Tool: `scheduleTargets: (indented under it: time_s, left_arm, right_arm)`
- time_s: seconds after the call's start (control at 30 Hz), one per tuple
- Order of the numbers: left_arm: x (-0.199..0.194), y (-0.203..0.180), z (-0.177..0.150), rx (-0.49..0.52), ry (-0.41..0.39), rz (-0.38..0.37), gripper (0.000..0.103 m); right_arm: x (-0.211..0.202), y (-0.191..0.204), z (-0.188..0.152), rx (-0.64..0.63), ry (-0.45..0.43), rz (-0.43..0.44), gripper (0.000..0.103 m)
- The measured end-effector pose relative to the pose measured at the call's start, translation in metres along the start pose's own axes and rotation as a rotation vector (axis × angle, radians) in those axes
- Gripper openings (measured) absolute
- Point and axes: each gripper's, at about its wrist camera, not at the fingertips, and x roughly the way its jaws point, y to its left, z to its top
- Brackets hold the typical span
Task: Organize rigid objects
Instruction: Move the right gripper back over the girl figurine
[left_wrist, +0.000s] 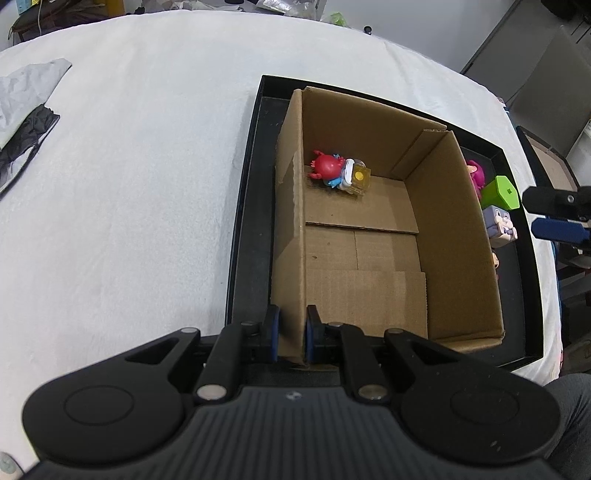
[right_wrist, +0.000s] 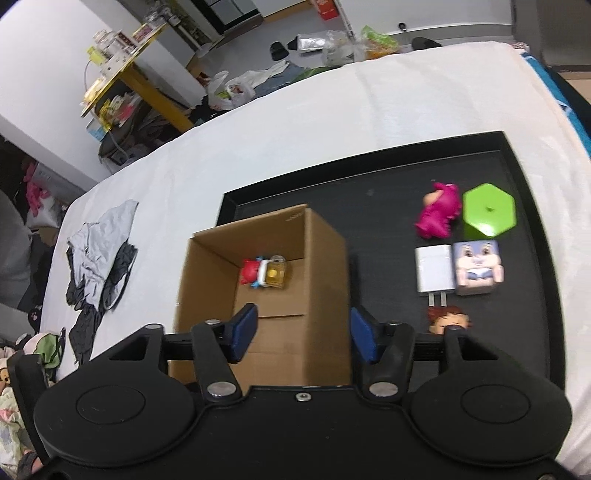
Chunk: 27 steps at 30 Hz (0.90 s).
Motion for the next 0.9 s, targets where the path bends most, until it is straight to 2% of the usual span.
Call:
scheduleTargets:
  time_s: [0.3,0.63,0.9]
  left_arm:
    - [0.001,-0.005,0.000,0.007,0.007,0.021,0.012]
    - [0.005,-0.007,0.002,-0.010,0.011,0.044,0.012]
    - [0.007,-0.005,0.004,-0.019,0.018,0.048,0.012]
  right_arm:
    - [-0.001,-0.032,-0.008,0.047,-0.001,-0.023,0.064]
    - [0.005,-0.064,-0.011,0.066,0.029,-0.042,0.064]
    - [0.023,-0.088,-0.012,0.107,0.059,-0.075,0.064]
